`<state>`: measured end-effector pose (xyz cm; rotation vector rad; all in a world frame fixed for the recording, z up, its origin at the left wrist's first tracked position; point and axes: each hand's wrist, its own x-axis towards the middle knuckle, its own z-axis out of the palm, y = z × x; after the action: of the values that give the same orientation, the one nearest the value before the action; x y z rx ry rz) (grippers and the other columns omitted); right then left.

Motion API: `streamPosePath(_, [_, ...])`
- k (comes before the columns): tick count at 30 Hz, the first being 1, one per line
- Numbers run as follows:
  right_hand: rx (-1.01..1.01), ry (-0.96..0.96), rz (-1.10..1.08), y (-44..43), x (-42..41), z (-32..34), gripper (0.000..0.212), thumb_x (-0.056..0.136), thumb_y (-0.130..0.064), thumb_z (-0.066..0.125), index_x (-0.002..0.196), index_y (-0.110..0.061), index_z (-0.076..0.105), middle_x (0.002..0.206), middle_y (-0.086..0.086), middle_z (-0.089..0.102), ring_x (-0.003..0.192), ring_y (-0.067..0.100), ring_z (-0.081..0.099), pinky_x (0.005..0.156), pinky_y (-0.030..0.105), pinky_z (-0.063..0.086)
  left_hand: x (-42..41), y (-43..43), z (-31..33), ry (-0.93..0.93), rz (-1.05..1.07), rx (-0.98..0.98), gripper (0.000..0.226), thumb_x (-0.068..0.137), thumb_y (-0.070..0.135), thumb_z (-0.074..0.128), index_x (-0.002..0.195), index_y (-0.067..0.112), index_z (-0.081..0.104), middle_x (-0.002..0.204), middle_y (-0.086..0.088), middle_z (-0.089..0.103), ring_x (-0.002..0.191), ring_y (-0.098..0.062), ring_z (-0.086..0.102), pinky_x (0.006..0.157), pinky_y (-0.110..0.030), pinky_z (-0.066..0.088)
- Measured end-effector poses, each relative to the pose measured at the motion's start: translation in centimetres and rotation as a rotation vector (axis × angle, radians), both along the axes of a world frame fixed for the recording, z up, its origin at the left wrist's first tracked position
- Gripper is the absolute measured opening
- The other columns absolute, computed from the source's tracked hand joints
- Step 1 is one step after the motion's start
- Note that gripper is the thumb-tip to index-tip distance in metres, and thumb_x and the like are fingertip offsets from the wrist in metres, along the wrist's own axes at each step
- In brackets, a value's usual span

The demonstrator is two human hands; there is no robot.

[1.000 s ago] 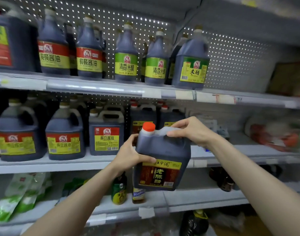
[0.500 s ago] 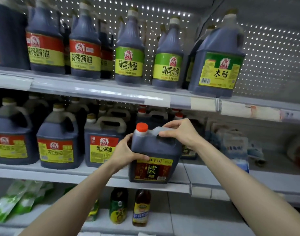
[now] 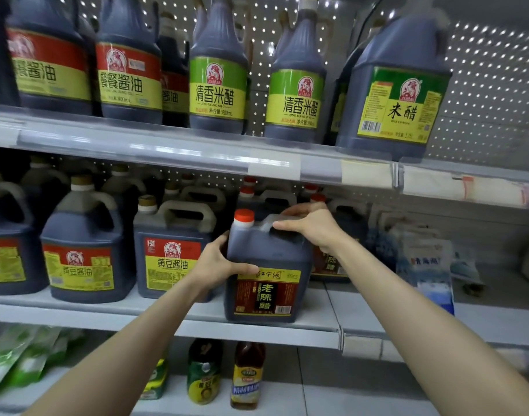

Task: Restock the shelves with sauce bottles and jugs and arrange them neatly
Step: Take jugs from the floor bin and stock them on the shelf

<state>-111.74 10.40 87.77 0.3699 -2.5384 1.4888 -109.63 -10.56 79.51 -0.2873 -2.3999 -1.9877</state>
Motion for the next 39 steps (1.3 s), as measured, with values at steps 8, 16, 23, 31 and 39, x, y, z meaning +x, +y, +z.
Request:
streamPosePath(8, [-0.108,0.071,-0.09,-0.4,0.2,-2.3,0.04,0.083,-0.021,0.075,0.121,-0.02,0.064,0.121,-0.002,0.061,0.112,0.012,0.053,0.087,0.024,0.045,0.1,0.8,-1.6,0.038,0.005,0.079,0.081,0.08,0.019,0.075,0.148,0.028,0.03,0.129,0.0,0.06,0.111,-0.014,0.06,0.091,-0.035,0.053])
streamPosePath(16, [-0.173,-0.056,-0.135,0.2,3.6,-6.5,0.086,0.086,-0.029,0.071,0.154,-0.021,0.018,0.153,0.003,0.034,0.138,0.024,0.036,0.101,0.032,0.039,1.4,0.9,-3.5,0.069,0.009,0.031,0.086,0.087,0.015,0.068,0.151,0.037,0.017,0.13,0.01,0.055,0.116,-0.01,0.055,0.097,-0.036,0.049])
streamPosePath(23, [-0.166,-0.081,-0.132,-0.1,3.9,-8.3,0.096,0.085,-0.031,0.071,0.155,-0.026,0.006,0.159,0.006,0.023,0.143,0.029,0.029,0.108,0.045,0.036,1.6,0.6,-4.5,0.09,0.039,-0.069,0.098,0.085,0.012,0.07,0.152,0.039,0.003,0.142,0.002,0.049,0.126,-0.017,0.05,0.103,-0.046,0.046])
streamPosePath(31, [-0.128,-0.063,-0.145,-0.1,3.9,-8.7,0.096,0.087,-0.034,0.069,0.155,-0.026,0.002,0.161,0.004,0.018,0.145,0.029,0.024,0.112,0.049,0.032,1.3,0.6,-5.0,0.123,0.036,-0.069,0.095,0.089,0.008,0.065,0.153,0.038,0.001,0.143,0.002,0.047,0.127,-0.016,0.047,0.105,-0.044,0.044])
streamPosePath(39, [-0.129,-0.053,-0.153,-0.3,3.8,-8.8,0.094,0.088,-0.033,0.068,0.155,-0.025,0.001,0.16,0.005,0.02,0.144,0.029,0.026,0.111,0.047,0.034,0.9,0.4,-5.0,0.124,0.028,-0.075,0.094,0.089,0.008,0.064,0.153,0.037,0.001,0.143,-0.001,0.047,0.127,-0.016,0.047,0.105,-0.042,0.044])
